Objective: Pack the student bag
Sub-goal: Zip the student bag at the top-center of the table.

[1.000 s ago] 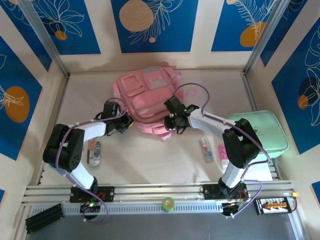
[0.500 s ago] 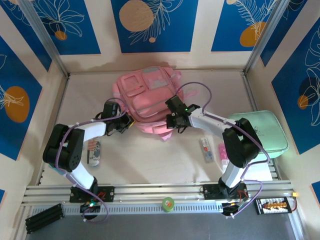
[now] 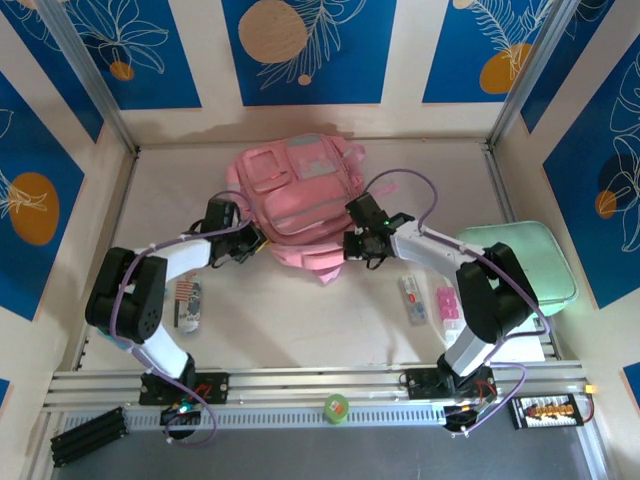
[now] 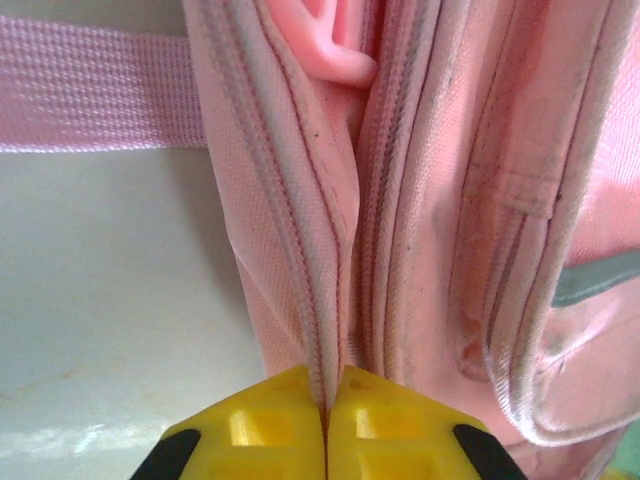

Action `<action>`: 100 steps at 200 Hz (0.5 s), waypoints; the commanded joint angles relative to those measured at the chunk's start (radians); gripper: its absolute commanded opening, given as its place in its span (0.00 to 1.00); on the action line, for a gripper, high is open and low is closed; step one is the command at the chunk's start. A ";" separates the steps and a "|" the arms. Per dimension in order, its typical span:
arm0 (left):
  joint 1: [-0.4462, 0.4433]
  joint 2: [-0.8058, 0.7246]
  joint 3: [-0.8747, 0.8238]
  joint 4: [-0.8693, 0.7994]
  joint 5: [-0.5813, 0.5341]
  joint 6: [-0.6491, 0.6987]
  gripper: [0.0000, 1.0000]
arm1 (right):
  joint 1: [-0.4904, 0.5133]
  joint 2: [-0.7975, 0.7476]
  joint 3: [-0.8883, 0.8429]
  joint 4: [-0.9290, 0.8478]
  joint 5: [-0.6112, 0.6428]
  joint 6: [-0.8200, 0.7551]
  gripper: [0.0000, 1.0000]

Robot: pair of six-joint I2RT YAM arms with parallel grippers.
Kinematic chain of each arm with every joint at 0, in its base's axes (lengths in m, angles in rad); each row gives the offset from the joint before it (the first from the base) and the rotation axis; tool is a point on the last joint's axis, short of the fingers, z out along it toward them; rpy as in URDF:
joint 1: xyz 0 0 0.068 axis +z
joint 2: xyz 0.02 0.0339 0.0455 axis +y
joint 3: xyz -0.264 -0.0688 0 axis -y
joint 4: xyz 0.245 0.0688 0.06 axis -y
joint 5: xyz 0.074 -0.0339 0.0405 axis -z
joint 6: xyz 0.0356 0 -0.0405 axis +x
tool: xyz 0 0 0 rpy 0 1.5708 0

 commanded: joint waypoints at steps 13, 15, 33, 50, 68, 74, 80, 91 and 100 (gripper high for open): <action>0.066 0.010 0.090 -0.100 -0.074 0.128 0.21 | 0.136 -0.016 -0.029 0.012 -0.199 -0.053 0.00; 0.071 0.008 0.093 -0.105 -0.076 0.133 0.22 | 0.143 -0.014 -0.026 0.015 -0.203 -0.051 0.00; 0.107 -0.011 0.107 -0.155 -0.099 0.167 0.37 | 0.200 0.028 0.012 0.053 -0.223 -0.035 0.00; 0.139 -0.053 0.107 -0.217 -0.135 0.198 0.48 | 0.235 0.083 0.069 0.096 -0.241 -0.017 0.00; 0.168 -0.114 0.105 -0.301 -0.180 0.219 0.55 | 0.261 0.149 0.151 0.137 -0.254 0.000 0.00; 0.177 -0.137 0.103 -0.328 -0.195 0.223 0.57 | 0.267 0.172 0.182 0.146 -0.263 0.000 0.00; 0.182 -0.162 0.100 -0.354 -0.208 0.225 0.58 | 0.273 0.193 0.212 0.153 -0.267 0.000 0.00; 0.182 -0.201 0.099 -0.396 -0.218 0.234 0.60 | 0.283 0.229 0.264 0.160 -0.270 0.000 0.00; 0.182 -0.227 0.103 -0.430 -0.211 0.240 0.61 | 0.287 0.256 0.303 0.164 -0.284 -0.007 0.00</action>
